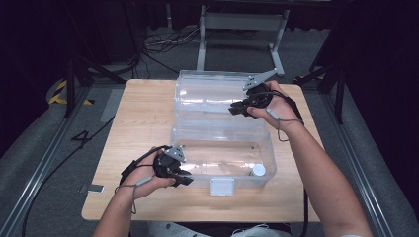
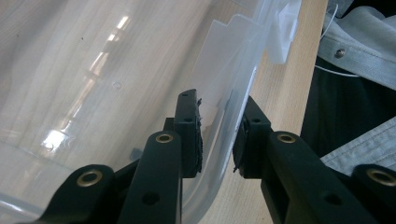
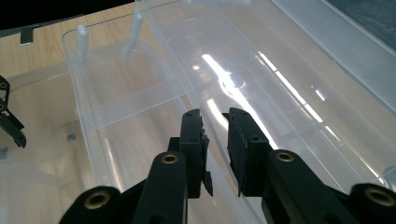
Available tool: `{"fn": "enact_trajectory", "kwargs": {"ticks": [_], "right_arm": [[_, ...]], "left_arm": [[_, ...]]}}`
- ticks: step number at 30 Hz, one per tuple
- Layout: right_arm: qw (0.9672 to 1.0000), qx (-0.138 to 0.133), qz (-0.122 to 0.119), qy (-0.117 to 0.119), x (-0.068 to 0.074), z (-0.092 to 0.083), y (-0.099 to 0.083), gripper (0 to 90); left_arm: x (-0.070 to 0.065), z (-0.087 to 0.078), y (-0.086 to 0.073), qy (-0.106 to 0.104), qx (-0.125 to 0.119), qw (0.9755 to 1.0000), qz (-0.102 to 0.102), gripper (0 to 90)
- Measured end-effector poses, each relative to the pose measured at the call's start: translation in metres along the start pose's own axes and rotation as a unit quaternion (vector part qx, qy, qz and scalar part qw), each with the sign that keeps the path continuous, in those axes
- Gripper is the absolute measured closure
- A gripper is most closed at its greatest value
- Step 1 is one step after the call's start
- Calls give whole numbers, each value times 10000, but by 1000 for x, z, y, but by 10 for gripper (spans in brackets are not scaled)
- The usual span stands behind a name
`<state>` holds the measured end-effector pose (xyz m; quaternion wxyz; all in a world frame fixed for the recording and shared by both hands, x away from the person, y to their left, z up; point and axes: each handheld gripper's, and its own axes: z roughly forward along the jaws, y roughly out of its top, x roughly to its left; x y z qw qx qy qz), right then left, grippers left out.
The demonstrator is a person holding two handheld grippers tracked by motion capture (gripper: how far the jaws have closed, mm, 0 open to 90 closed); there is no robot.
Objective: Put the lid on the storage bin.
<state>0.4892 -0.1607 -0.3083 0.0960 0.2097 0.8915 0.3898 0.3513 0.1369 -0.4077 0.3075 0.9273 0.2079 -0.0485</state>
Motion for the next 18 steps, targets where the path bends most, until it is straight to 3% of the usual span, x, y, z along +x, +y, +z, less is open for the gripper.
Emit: {"fn": "enact_trajectory", "kwargs": {"ticks": [18], "right_arm": [[9999,-64,-102,1,12,-8,-3,787]], "left_arm": [[-2,2,1,70,77,9999,-31,743]]}}
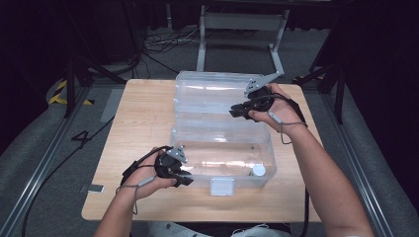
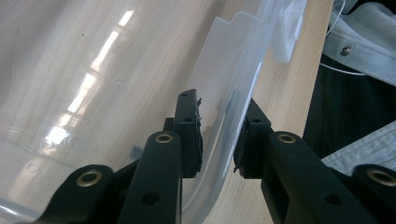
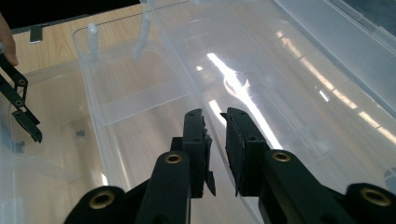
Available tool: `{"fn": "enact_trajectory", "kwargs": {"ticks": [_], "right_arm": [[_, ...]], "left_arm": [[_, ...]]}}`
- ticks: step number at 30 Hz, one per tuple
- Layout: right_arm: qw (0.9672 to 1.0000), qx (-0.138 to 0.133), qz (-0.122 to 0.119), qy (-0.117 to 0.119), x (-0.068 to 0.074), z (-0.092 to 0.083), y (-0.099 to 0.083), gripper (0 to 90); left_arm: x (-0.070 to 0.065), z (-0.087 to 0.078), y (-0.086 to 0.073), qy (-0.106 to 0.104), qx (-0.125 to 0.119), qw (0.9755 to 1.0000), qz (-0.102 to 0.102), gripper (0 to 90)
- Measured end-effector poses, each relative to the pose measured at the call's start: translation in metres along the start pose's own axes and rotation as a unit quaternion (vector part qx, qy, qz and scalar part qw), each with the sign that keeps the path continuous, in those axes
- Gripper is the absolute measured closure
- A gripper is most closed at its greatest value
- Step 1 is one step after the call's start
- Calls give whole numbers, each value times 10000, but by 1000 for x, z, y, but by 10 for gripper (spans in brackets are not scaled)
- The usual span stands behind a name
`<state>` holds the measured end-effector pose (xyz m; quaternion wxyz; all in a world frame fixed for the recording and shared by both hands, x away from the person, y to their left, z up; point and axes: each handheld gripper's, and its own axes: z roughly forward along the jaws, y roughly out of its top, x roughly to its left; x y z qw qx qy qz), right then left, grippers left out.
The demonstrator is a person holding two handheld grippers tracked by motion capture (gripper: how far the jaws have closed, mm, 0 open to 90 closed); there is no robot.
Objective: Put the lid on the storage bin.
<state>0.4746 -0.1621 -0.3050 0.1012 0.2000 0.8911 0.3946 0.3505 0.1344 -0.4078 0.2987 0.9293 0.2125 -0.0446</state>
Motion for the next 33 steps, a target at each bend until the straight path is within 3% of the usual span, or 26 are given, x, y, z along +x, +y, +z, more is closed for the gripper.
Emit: {"fn": "enact_trajectory", "kwargs": {"ticks": [33], "right_arm": [[9995,-23,-305,95,25,-15,-5,804]], "left_arm": [[0,0,0,0,0,10000,-39,741]]}}
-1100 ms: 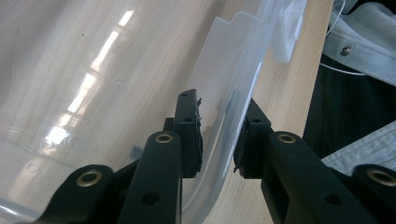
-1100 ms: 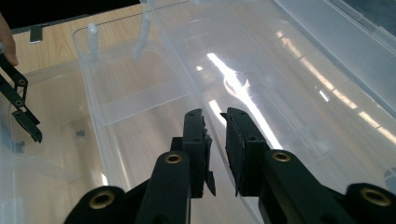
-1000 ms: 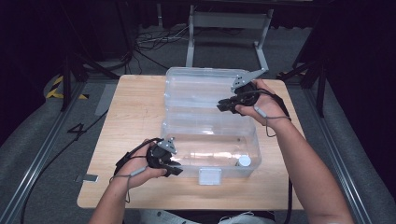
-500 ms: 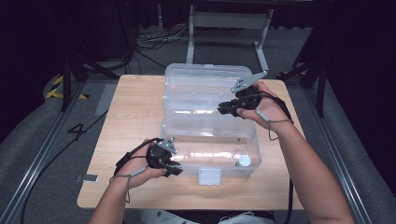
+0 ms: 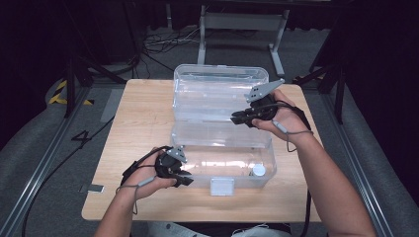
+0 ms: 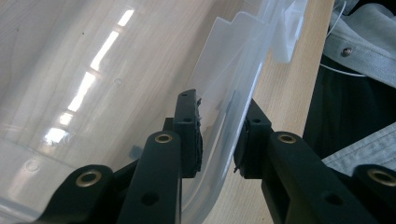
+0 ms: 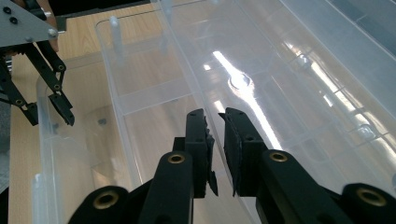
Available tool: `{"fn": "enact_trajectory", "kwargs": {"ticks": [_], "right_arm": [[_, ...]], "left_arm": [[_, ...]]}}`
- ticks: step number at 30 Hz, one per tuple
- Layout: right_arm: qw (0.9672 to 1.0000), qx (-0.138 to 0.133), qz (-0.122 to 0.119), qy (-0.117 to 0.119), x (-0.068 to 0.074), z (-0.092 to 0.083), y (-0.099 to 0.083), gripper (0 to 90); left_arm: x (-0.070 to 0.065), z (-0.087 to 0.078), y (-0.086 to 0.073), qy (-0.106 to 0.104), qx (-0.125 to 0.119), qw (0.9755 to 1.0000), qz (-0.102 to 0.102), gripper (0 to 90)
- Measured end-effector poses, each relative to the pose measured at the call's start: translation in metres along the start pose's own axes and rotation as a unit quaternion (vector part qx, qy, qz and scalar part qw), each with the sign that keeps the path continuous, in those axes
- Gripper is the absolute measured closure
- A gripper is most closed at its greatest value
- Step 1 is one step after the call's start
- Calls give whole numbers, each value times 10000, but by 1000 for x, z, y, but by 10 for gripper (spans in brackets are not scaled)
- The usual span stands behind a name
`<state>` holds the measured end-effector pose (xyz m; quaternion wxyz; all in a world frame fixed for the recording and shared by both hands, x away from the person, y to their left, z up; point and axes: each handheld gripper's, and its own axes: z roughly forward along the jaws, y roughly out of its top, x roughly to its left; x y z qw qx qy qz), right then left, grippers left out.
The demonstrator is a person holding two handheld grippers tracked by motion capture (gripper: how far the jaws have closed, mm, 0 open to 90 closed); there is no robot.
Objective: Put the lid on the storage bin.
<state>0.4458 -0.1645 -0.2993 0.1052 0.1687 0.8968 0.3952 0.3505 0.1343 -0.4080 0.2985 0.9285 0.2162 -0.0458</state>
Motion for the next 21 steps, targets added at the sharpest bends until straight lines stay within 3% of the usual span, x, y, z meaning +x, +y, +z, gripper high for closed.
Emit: {"fn": "enact_trajectory", "kwargs": {"ticks": [21], "right_arm": [[9998,18,-186,77,17,-8,-5,798]], "left_arm": [[0,0,0,-8,2,10000,-22,740]]}}
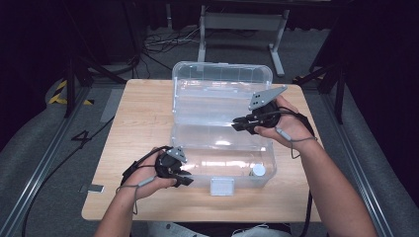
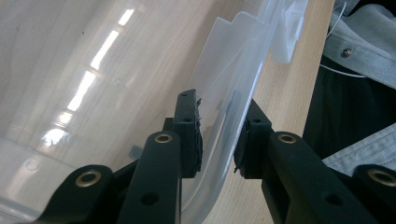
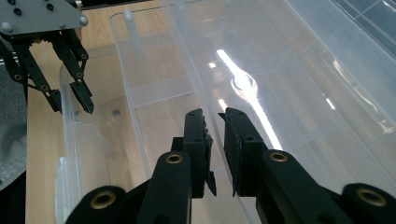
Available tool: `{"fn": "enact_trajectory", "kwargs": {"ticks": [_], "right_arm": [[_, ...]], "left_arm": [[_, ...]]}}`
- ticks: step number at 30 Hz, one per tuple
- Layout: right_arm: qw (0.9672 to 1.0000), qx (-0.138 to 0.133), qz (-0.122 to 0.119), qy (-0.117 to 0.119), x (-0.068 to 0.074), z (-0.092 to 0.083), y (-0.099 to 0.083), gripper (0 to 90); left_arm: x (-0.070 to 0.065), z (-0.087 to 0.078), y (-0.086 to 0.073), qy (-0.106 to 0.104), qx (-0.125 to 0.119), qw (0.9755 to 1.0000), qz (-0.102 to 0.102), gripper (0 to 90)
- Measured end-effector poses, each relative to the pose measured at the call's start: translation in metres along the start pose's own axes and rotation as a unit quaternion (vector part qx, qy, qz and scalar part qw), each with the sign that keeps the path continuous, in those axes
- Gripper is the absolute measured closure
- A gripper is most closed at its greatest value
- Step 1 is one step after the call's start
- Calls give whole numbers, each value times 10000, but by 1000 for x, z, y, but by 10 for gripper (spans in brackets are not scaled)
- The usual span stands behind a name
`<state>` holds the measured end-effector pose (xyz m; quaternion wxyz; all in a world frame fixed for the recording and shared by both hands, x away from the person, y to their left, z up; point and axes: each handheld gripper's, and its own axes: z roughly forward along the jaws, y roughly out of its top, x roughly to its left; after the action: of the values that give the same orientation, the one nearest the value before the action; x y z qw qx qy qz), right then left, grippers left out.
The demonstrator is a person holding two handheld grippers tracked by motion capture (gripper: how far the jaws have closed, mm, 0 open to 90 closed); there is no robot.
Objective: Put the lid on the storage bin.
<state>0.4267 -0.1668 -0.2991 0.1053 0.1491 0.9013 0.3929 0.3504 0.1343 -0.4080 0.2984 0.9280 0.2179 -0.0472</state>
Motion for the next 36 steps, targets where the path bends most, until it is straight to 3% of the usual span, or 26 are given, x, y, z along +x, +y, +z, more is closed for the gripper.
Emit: {"fn": "enact_trajectory", "kwargs": {"ticks": [36], "right_arm": [[9996,85,-245,78,23,-6,-9,793]], "left_arm": [[0,0,0,-17,5,10000,-62,737]]}}
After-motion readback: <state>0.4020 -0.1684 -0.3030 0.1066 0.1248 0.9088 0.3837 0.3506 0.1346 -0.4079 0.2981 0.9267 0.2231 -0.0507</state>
